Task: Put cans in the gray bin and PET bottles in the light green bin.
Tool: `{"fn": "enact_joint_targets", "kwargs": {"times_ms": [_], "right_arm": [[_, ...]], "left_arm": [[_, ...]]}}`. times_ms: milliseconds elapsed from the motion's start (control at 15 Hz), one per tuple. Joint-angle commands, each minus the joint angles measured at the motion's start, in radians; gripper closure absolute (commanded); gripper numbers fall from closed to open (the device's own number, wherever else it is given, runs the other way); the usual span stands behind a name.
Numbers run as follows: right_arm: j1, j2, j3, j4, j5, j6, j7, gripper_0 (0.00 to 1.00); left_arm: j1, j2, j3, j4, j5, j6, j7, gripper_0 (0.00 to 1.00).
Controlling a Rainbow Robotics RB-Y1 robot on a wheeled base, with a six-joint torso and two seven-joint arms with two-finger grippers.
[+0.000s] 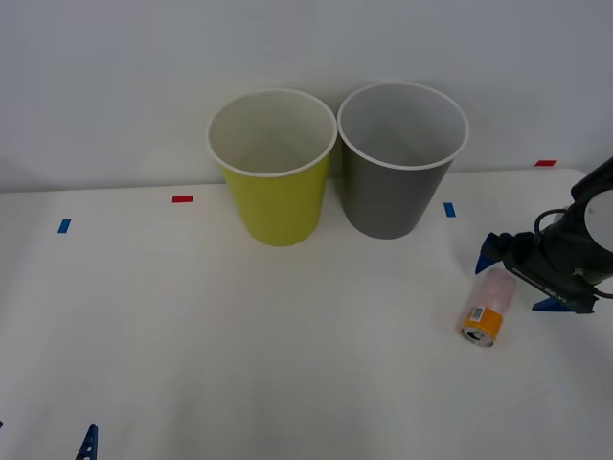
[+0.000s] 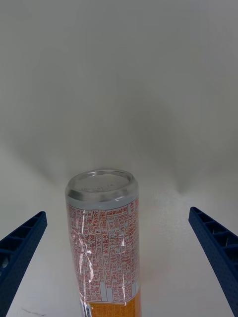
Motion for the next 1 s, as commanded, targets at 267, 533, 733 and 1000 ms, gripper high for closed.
{"fn": "enact_joint_targets", "kwargs": {"times_ms": [267, 533, 733, 1000], "right_arm": [[-0.027, 0.000, 0.088, 0.013, 0.000, -0.015, 0.037, 0.00], [-0.025, 0.019, 0.099, 0.027, 0.019, -0.041, 0.040, 0.00], [-0.027, 0.040, 0.100, 0.038, 0.043, -0.041, 0.043, 0.00], [-0.025, 0.054, 0.102, 0.039, 0.054, -0.039, 0.037, 0.00]], "left_arm": [[0.000, 0.000, 0.000, 0.000, 0.000, 0.000, 0.000, 0.03], [0.000, 0.000, 0.000, 0.000, 0.000, 0.000, 0.000, 0.03], [0.000, 0.000, 0.000, 0.000, 0.000, 0.000, 0.000, 0.03], [0.000, 0.000, 0.000, 0.000, 0.000, 0.000, 0.000, 0.03]]}}
